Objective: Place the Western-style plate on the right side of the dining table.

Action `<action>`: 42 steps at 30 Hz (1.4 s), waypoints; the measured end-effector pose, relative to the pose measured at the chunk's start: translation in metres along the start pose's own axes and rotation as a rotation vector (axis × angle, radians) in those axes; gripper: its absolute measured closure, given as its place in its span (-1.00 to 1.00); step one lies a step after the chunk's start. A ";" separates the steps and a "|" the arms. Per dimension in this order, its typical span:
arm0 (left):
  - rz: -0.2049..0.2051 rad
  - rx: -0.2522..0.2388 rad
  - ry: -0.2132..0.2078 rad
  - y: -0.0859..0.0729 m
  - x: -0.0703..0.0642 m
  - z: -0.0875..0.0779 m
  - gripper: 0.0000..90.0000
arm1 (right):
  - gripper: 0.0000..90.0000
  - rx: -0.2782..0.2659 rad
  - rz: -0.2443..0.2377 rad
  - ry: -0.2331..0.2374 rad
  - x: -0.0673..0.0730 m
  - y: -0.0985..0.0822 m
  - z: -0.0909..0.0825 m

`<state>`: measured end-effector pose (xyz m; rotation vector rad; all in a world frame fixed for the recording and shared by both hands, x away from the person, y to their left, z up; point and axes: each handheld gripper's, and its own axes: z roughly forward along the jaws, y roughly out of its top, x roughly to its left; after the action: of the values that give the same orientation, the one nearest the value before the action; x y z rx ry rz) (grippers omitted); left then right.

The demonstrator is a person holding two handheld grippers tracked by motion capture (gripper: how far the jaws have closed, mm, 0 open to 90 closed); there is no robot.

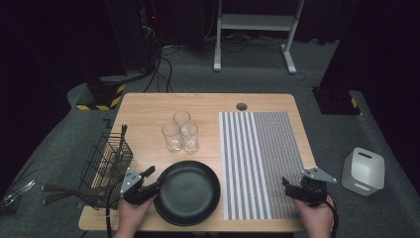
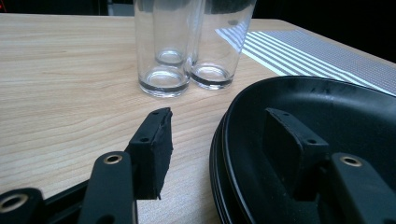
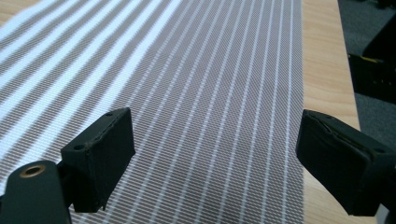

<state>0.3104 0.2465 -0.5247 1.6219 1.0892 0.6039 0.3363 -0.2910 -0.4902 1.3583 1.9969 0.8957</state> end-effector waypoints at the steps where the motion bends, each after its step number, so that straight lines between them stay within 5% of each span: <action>1: -0.001 0.000 0.000 0.000 0.000 0.000 -0.05 | -0.74 -0.009 -0.008 0.009 0.006 0.003 -0.001; 16: 0.000 0.002 -0.001 0.000 0.000 0.000 -0.05 | -0.73 -0.030 -0.066 0.113 0.047 0.008 0.011; 30: -0.003 0.004 0.000 0.000 0.000 0.000 -0.05 | -0.69 -0.039 -0.073 0.211 0.087 0.015 0.023; 42: 0.000 0.003 -0.008 0.000 0.000 0.000 -0.02 | -0.53 -0.062 -0.105 0.246 0.125 0.020 0.032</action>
<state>0.3108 0.2468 -0.5247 1.6258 1.0848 0.5959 0.3303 -0.1615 -0.5038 1.1438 2.1804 1.1107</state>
